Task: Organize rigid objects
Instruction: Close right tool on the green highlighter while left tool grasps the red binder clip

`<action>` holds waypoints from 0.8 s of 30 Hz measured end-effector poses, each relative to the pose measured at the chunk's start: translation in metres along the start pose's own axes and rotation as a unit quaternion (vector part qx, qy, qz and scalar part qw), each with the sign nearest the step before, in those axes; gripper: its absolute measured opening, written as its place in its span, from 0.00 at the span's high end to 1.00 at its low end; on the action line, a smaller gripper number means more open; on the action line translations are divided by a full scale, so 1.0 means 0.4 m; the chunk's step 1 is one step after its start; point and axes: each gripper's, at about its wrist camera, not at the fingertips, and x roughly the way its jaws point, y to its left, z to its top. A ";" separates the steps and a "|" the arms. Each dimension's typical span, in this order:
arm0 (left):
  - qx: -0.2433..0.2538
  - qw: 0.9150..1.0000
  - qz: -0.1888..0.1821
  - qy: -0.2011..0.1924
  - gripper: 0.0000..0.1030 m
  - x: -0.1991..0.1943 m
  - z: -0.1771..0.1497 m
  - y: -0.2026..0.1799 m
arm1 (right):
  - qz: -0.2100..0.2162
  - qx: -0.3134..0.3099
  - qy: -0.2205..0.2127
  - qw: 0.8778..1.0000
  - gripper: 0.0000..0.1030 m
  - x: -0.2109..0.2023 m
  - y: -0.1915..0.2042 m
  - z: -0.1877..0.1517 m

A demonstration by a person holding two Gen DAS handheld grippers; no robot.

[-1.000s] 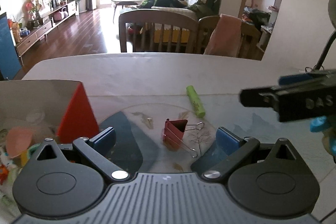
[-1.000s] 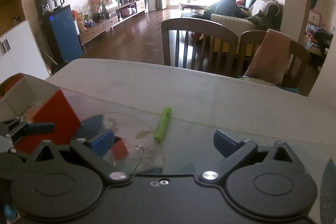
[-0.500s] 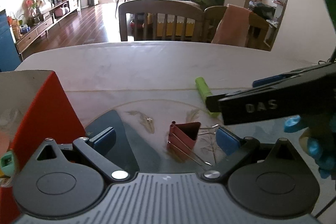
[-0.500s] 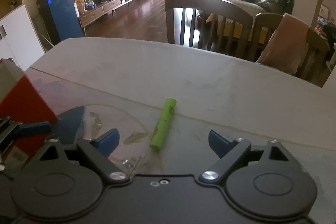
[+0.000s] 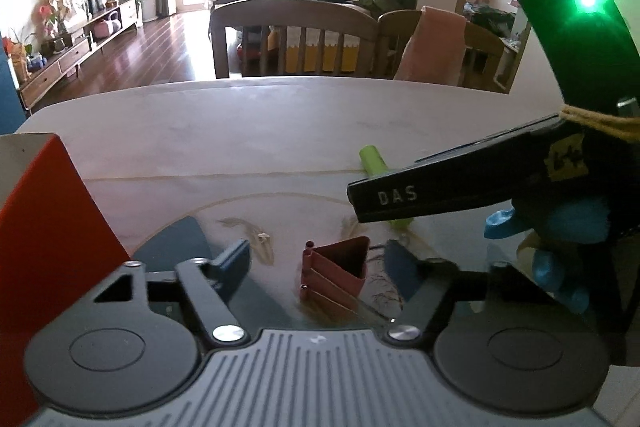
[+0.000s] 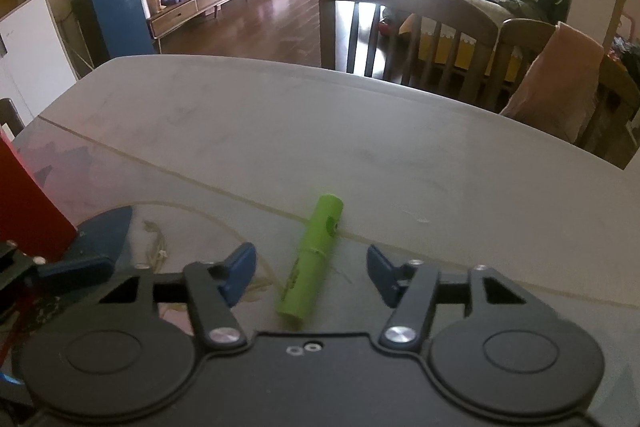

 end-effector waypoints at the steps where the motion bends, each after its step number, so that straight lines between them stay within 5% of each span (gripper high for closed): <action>1: -0.001 1.000 -0.001 -0.002 0.34 -0.001 0.000 0.002 | 0.002 -0.002 0.001 1.000 0.49 0.003 -0.002 0.003; 3: -0.001 1.000 0.000 -0.006 0.35 -0.005 -0.001 0.004 | 0.002 -0.005 0.005 1.000 0.56 0.011 0.000 0.008; 5: -0.002 1.000 -0.005 -0.007 0.49 -0.007 -0.001 0.006 | 0.000 -0.007 0.007 1.000 0.62 0.016 0.002 0.010; 11: -0.010 1.000 -0.015 -0.003 0.66 -0.015 0.006 0.007 | -0.011 -0.016 0.001 1.000 0.84 0.012 0.010 0.006; 24: -0.008 1.000 -0.012 0.011 0.71 -0.043 0.023 -0.004 | -0.017 -0.007 -0.010 1.000 0.85 -0.051 -0.009 -0.016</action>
